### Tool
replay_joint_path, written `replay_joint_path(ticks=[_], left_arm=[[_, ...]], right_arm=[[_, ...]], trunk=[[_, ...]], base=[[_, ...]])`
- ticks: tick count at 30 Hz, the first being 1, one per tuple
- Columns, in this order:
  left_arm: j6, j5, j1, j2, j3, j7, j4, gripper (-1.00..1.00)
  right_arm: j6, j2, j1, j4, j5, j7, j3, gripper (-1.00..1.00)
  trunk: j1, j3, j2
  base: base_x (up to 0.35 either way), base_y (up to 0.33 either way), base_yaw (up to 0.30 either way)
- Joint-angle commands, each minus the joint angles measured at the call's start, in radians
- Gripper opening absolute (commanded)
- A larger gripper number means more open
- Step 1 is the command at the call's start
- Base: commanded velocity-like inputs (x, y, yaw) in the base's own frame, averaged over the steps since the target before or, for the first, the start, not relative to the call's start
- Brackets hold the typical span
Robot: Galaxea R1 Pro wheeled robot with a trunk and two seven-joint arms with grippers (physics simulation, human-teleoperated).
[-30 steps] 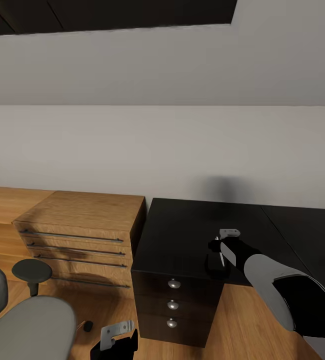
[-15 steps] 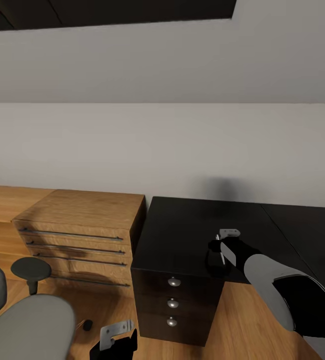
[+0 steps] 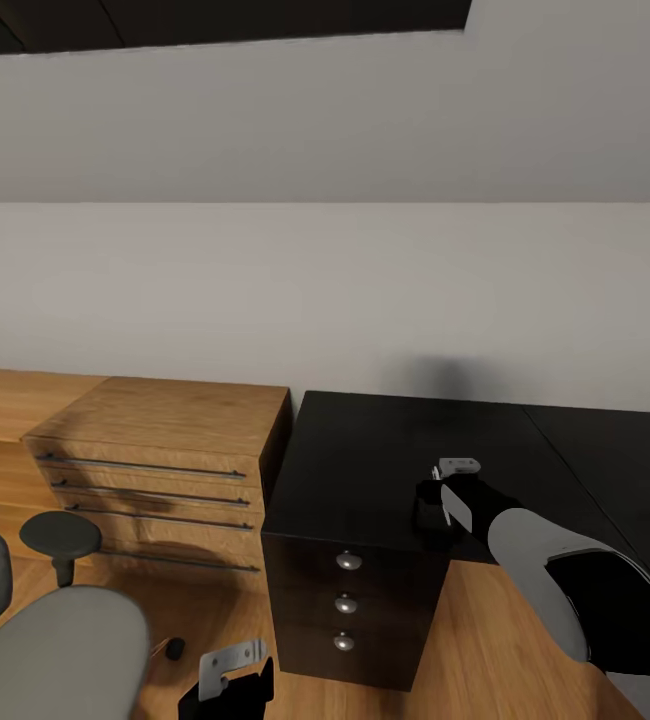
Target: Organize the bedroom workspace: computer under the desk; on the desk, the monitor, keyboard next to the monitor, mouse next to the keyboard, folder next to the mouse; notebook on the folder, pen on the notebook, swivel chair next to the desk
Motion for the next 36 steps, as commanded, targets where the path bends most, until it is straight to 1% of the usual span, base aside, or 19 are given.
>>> replay_joint_path(ticks=[1, 17, 21, 36], left_arm=[[0.002, 0.008, 0.0, 0.0, 0.0, 0.006, -0.002, 1.0], [0.002, 0.008, 0.0, 0.0, 0.0, 0.006, -0.002, 1.0], [0.002, 0.008, 0.0, 0.0, 0.0, 0.007, -0.002, 1.0], [0.002, 0.008, 0.0, 0.0, 0.0, 0.006, -0.002, 1.0]], right_arm=[[0.006, 0.0, 0.0, -0.003, -0.01, -0.004, 0.009, 1.0], [0.006, 0.0, 0.0, -0.002, -0.009, -0.004, 0.009, 1.0], [0.006, 0.0, 0.0, -0.001, -0.009, -0.004, 0.01, 1.0], [0.006, 0.0, 0.0, 0.004, -0.009, -0.004, 0.01, 1.0]], trunk=[[0.0, -0.001, 0.0], [0.0, -0.001, 0.0], [0.015, -0.013, -0.028], [0.015, -0.013, -0.028]], base=[[0.0, 0.0, 0.0], [0.0, 0.0, 0.0], [0.0, 0.0, 0.0], [0.0, 0.0, 0.0]])
